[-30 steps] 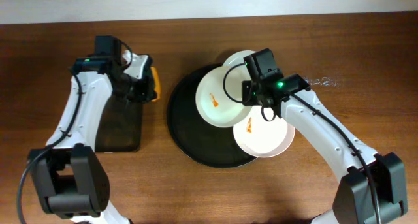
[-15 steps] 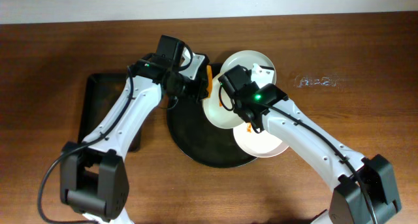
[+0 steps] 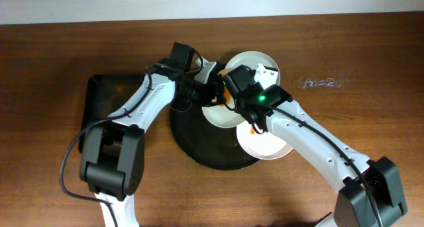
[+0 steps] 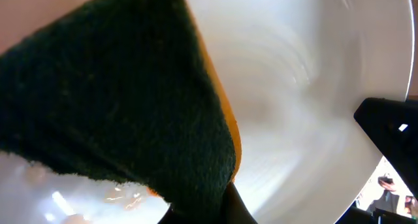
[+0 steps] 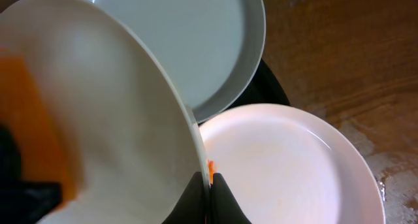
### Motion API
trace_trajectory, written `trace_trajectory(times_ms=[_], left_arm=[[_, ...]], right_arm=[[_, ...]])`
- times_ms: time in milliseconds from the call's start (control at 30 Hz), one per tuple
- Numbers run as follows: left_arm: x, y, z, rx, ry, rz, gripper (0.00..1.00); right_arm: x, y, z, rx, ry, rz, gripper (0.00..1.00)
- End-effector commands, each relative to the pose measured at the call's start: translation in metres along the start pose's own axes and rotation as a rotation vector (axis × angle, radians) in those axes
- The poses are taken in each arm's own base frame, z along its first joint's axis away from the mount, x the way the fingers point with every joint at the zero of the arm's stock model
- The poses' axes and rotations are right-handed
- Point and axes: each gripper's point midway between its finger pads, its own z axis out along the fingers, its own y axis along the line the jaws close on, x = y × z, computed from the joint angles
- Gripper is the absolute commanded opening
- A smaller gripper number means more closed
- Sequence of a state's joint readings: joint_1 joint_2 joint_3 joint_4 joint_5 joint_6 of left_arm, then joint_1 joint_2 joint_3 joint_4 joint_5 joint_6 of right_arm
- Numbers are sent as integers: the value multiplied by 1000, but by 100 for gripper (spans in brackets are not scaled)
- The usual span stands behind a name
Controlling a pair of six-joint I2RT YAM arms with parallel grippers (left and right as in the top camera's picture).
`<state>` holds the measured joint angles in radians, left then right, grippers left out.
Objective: Clean dirty plates on tray and stack at the side
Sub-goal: 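Scrub the tilted plate's face with the sponge in the left gripper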
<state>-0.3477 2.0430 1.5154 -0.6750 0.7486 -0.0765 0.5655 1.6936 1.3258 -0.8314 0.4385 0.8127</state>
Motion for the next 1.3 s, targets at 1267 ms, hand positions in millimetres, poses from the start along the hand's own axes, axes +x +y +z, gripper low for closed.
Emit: trace_trajectory(times_ms=[1267], left_arm=[[-35, 24, -6, -375, -124, 45, 0]], right_arm=[[7, 2, 5, 0, 1, -61, 4]])
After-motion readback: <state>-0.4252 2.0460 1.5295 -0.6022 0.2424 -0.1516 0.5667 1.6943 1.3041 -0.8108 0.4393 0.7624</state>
